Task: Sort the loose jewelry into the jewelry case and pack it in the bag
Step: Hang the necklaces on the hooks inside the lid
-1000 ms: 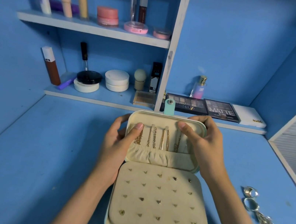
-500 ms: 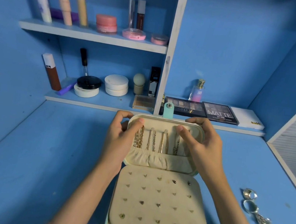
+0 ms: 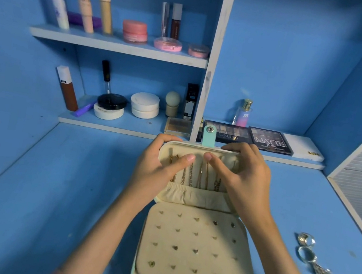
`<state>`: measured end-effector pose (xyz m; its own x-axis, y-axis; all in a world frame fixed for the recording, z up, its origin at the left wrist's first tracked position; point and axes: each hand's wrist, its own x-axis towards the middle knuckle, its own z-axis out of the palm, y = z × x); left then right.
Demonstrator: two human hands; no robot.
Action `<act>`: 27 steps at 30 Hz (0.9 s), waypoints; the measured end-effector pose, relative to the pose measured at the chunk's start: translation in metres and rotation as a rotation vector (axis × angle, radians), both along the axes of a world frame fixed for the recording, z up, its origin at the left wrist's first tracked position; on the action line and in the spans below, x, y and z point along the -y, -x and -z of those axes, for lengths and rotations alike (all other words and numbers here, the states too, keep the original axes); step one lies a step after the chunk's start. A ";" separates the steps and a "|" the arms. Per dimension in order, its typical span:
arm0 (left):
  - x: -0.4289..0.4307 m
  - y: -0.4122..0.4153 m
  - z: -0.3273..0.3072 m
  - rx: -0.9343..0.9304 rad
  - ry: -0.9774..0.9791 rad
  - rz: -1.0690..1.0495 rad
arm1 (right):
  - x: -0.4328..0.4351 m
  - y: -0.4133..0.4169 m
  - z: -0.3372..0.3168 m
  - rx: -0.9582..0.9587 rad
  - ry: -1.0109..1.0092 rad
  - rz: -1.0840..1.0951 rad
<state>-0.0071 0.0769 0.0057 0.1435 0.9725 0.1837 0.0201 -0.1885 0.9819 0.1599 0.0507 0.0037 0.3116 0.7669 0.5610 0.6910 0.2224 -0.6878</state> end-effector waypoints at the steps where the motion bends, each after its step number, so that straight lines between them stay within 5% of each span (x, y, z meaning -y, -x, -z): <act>1: -0.001 -0.001 0.001 -0.014 -0.012 -0.014 | 0.000 0.001 0.001 0.006 -0.013 0.010; 16: -0.009 -0.006 0.002 -0.070 -0.063 -0.131 | -0.002 0.000 0.003 -0.039 0.037 -0.007; 22: -0.004 0.013 0.011 -0.142 0.059 0.034 | -0.001 -0.011 0.004 -0.510 0.179 -0.162; 27: 0.008 0.043 0.021 -0.320 -0.159 -0.035 | -0.002 -0.015 0.009 -0.665 0.277 -0.187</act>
<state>-0.0503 0.0686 -0.0151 0.1855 0.9407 0.2840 0.3305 -0.3319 0.8835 0.1744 0.0530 -0.0056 0.3684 0.9265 0.0773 0.0766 0.0526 -0.9957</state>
